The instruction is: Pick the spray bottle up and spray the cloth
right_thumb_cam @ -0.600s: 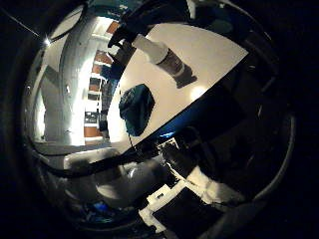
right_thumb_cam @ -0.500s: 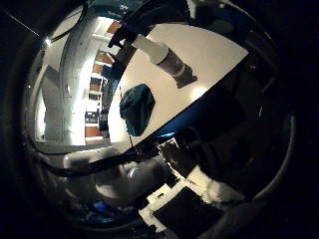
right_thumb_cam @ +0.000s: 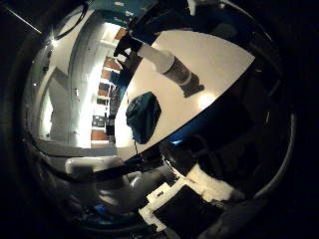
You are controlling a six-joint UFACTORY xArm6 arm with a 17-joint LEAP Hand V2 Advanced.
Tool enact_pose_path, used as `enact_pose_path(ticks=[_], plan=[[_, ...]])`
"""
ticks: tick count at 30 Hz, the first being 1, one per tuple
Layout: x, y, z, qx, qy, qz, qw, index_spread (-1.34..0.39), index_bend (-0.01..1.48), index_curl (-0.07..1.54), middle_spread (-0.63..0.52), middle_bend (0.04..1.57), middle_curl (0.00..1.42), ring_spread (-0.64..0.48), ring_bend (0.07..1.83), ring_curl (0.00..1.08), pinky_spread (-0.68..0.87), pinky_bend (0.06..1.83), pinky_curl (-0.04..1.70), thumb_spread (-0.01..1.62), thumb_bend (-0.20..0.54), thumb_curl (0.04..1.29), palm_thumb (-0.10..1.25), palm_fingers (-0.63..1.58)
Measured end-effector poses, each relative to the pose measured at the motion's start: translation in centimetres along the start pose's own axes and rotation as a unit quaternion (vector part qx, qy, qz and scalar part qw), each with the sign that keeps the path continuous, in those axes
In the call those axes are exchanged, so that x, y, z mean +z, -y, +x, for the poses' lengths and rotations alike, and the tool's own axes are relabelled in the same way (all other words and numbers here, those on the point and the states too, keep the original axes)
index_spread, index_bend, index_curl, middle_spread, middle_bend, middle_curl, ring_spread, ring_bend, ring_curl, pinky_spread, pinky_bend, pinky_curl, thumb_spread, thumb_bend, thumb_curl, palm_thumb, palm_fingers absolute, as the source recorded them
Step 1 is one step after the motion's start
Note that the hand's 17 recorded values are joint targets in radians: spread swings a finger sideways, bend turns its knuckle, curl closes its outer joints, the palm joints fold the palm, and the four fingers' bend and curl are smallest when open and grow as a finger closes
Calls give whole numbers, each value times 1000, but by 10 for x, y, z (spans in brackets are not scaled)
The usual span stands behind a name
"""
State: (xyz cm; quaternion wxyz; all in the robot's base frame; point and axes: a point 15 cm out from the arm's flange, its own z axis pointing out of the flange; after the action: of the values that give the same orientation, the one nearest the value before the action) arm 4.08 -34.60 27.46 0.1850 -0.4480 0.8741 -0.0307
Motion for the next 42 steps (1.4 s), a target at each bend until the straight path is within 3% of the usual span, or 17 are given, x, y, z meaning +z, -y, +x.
enact_pose_path(ticks=[18, 32, 42], plan=[[19, -8, 10, 31, 42, 8, 999, -237, 150, 278, 115, 224, 342, 241, 270, 263, 425, 653, 78, 989, -30, 285, 485, 134], [45, -21, -3, 56, 128, -1, 990, -213, 155, 270, 148, 240, 346, 240, 324, 267, 425, 725, 70, 974, -28, 285, 452, 92], [60, 10, -12, 46, 174, 45, 983, -205, 156, 272, 157, 251, 346, 239, 346, 266, 428, 751, 63, 976, -28, 291, 446, 77]])
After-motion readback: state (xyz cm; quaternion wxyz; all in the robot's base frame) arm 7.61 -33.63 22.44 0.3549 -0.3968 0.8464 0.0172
